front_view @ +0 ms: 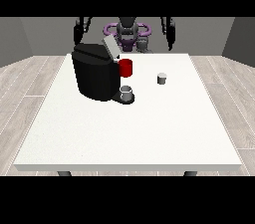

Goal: Insert the coffee pod into the coffee machine and close the lid

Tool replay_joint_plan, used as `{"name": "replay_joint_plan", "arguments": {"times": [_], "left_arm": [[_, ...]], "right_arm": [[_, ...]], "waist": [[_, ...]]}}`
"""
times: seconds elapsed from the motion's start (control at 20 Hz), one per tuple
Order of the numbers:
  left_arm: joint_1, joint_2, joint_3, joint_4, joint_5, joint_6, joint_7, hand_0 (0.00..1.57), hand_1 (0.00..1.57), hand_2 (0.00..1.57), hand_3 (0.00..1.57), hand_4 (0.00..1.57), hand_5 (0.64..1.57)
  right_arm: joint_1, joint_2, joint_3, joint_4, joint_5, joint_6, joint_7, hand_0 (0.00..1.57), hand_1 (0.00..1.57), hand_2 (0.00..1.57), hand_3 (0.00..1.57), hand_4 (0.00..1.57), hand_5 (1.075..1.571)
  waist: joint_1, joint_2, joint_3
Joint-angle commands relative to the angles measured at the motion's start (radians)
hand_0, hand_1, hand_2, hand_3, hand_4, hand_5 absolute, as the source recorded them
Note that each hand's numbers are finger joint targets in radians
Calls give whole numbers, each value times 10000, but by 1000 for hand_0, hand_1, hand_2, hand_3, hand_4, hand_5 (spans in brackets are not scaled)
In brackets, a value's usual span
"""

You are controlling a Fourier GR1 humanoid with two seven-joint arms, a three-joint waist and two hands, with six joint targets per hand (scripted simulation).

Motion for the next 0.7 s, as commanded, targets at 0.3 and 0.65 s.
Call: {"name": "replay_joint_plan", "arguments": {"times": [0.3, 0.65], "left_arm": [[-42, 1828, -441, 221, -1242, -1383, -1360, 0, 0, 0, 0, 0, 1571], [-2240, 3009, 559, 1806, -1831, -1577, -258, 0, 0, 0, 0, 0, 1571]], "right_arm": [[-460, 36, -331, 43, 752, -1089, 71, 0, 0, 0, 0, 0, 1571], [-960, 491, 672, -431, 1483, -1246, 30, 0, 0, 0, 0, 0, 1571]], "waist": [[-52, -205, 276], [-1283, 634, 282]]}}
